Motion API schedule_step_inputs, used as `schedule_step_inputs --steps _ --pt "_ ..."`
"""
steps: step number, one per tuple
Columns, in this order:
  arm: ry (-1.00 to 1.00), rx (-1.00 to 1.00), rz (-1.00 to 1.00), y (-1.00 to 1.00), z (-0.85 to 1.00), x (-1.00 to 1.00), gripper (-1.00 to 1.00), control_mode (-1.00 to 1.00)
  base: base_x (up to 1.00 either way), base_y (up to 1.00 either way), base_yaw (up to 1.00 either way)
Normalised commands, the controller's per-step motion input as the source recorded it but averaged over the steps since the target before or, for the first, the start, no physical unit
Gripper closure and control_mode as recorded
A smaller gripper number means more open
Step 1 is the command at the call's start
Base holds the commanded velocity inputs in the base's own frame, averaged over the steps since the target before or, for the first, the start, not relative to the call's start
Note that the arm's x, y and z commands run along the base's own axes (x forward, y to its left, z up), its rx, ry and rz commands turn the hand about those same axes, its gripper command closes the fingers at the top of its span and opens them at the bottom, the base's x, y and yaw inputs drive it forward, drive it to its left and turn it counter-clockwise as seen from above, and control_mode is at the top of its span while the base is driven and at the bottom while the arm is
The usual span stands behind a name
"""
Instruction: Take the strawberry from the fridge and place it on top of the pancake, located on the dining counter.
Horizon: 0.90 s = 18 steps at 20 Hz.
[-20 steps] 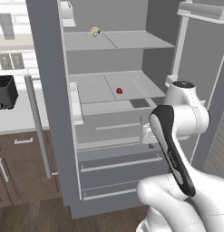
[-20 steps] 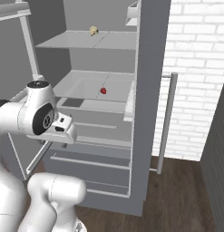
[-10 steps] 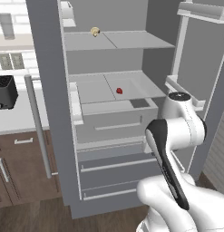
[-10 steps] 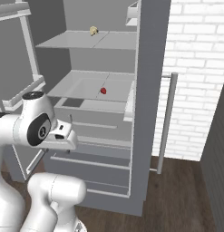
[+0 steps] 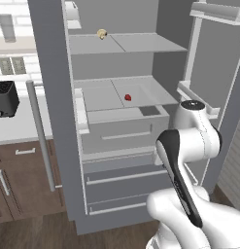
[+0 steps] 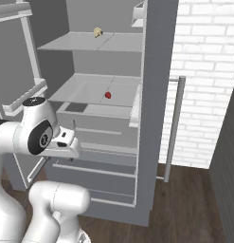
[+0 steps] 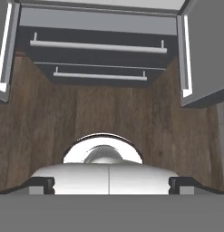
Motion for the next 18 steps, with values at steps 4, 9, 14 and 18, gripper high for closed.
schedule_step_inputs --steps 4,9,14,18 --pt "0.00 0.00 0.00 0.00 0.00 0.03 -1.00 1.00 0.30 0.01 0.00" --pt "0.00 0.00 0.00 0.00 0.00 0.00 -1.00 1.00 0.63 0.00 0.00" --pt "0.00 0.00 0.00 0.00 0.00 0.00 -1.00 1.00 0.68 0.00 0.00" --pt "0.00 0.00 0.00 0.00 0.00 0.00 -1.00 1.00 0.60 0.00 0.00"
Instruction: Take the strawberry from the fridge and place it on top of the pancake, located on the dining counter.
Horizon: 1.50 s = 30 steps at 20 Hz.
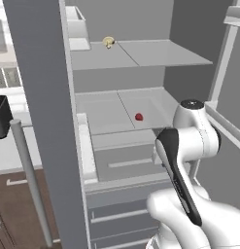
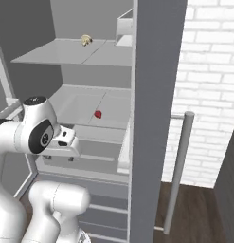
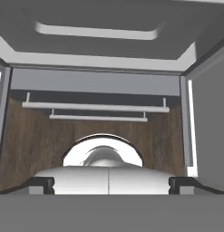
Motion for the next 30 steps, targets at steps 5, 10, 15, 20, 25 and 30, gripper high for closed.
schedule_step_inputs --steps 5,10,15,20,25,30 --pt "0.00 0.00 0.00 0.00 0.00 0.00 -1.00 1.00 0.49 0.00 0.00" --pt "0.00 0.00 0.00 0.00 0.00 0.00 -1.00 1.00 0.43 0.00 0.00" --pt "0.00 0.00 0.00 0.00 0.00 0.00 -1.00 1.00 0.45 0.00 0.00" --pt "-0.05 -0.01 0.02 0.00 0.03 0.20 -1.00 -1.00 0.25 0.00 0.00" --pt "-0.36 0.00 0.12 0.00 0.28 0.64 -1.00 -1.00 0.00 0.00 0.00" --pt "-0.29 0.00 0.04 0.00 0.27 0.64 -1.00 -1.00 0.00 0.00 0.00"
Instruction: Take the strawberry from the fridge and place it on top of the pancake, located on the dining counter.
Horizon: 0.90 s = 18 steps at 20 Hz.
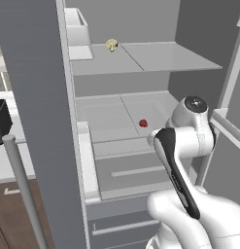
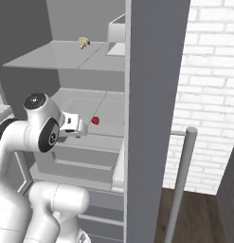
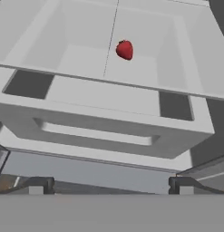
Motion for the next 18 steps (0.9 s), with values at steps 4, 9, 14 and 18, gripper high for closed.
schedule_step_inputs --steps 4,9,14,18 --pt "-0.16 0.00 -0.01 0.00 0.07 0.73 -1.00 -1.00 0.00 0.00 0.00" --pt "-0.06 0.07 0.00 0.00 0.01 0.60 -1.00 -1.00 0.00 0.00 0.00" --pt "0.06 0.00 0.09 -0.07 0.00 0.59 -1.00 -1.00 0.00 0.00 0.00" --pt "0.04 -0.02 0.05 -0.07 0.00 0.45 -1.00 -1.00 0.00 0.00 0.00"
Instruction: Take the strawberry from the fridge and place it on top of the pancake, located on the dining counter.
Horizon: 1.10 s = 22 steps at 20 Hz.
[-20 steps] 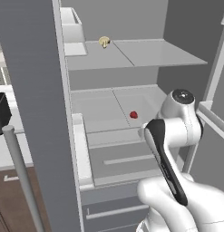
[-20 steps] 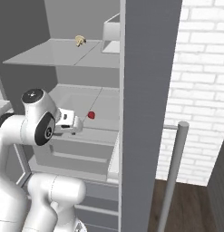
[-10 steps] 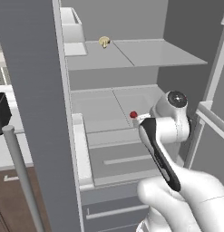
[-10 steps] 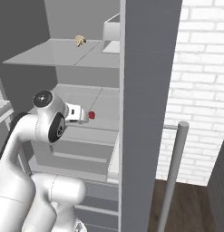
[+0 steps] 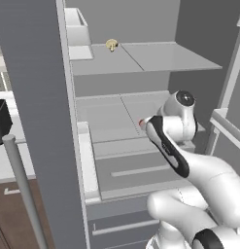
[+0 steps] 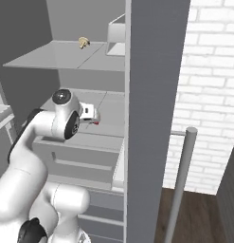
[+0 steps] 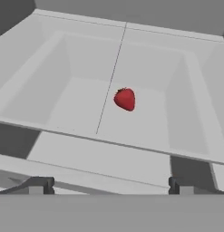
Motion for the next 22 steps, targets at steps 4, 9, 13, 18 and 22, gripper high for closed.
schedule_step_inputs --steps 4,9,13,18,22 --pt "0.21 -0.01 0.05 -0.03 0.00 0.72 -1.00 -1.00 0.00 0.00 0.00" --pt "0.19 -0.01 0.00 -0.04 -0.23 0.76 -1.00 -1.00 0.00 0.00 0.00" --pt "0.02 -0.01 0.00 0.00 -0.34 0.62 -1.00 -1.00 0.00 0.00 0.00" --pt "0.00 0.00 0.00 0.00 -0.47 0.40 -1.00 -1.00 0.00 0.00 0.00" --pt "0.00 -0.02 0.00 0.00 -0.43 0.39 -1.00 -1.00 0.00 0.00 0.00"
